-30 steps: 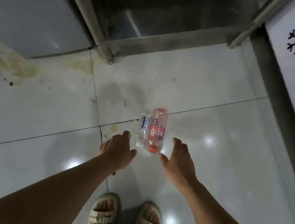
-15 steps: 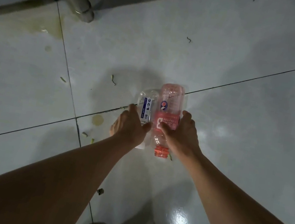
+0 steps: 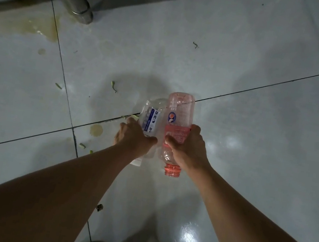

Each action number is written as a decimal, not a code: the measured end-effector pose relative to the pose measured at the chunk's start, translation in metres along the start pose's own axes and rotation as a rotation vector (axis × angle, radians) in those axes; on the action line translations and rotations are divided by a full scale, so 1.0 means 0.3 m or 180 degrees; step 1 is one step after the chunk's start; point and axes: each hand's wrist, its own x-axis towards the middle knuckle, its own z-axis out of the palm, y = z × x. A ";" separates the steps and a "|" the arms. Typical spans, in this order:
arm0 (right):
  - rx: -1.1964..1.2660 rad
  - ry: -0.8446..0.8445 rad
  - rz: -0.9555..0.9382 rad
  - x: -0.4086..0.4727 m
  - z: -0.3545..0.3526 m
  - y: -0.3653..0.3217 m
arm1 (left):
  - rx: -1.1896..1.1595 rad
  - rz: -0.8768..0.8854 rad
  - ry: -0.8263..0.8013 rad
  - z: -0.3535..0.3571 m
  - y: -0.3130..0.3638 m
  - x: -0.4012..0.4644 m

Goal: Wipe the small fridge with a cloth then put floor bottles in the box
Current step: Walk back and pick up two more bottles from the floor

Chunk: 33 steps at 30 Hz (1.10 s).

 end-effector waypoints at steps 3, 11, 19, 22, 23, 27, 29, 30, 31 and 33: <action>-0.0152 0.0099 -0.0006 -0.079 -0.084 -0.035 | 0.0216 0.0100 0.0026 -0.089 0.025 -0.095; -0.0248 0.0398 -0.0043 -0.361 -0.463 -0.314 | 0.0822 0.0600 0.0144 -0.477 0.198 -0.458; -0.0400 0.0695 -0.0381 -0.734 -0.961 -0.710 | 0.1276 0.1223 0.0468 -0.934 0.504 -0.889; -0.0420 0.0740 -0.0540 -0.890 -1.146 -0.855 | 0.1414 0.1558 0.0735 -1.095 0.607 -1.056; -0.0420 0.0777 -0.0604 -0.943 -1.206 -0.897 | 0.1457 0.1637 0.0815 -1.147 0.637 -1.112; -0.0407 0.0971 -0.0845 -1.152 -1.431 -1.040 | 0.1583 0.1768 0.0952 -1.350 0.755 -1.331; -0.0425 0.1086 -0.0895 -1.249 -1.520 -1.100 | 0.1612 0.1822 0.0969 -1.439 0.806 -1.442; -0.0438 0.1155 -0.0898 -1.297 -1.560 -1.128 | 0.1617 0.1861 0.0990 -1.477 0.828 -1.499; -0.0427 0.1219 -0.0910 -1.344 -1.596 -1.152 | 0.1612 0.1908 0.1023 -1.511 0.850 -1.555; -0.0399 0.1302 -0.0993 -1.436 -1.664 -1.196 | 0.1614 0.2025 0.1146 -1.571 0.894 -1.664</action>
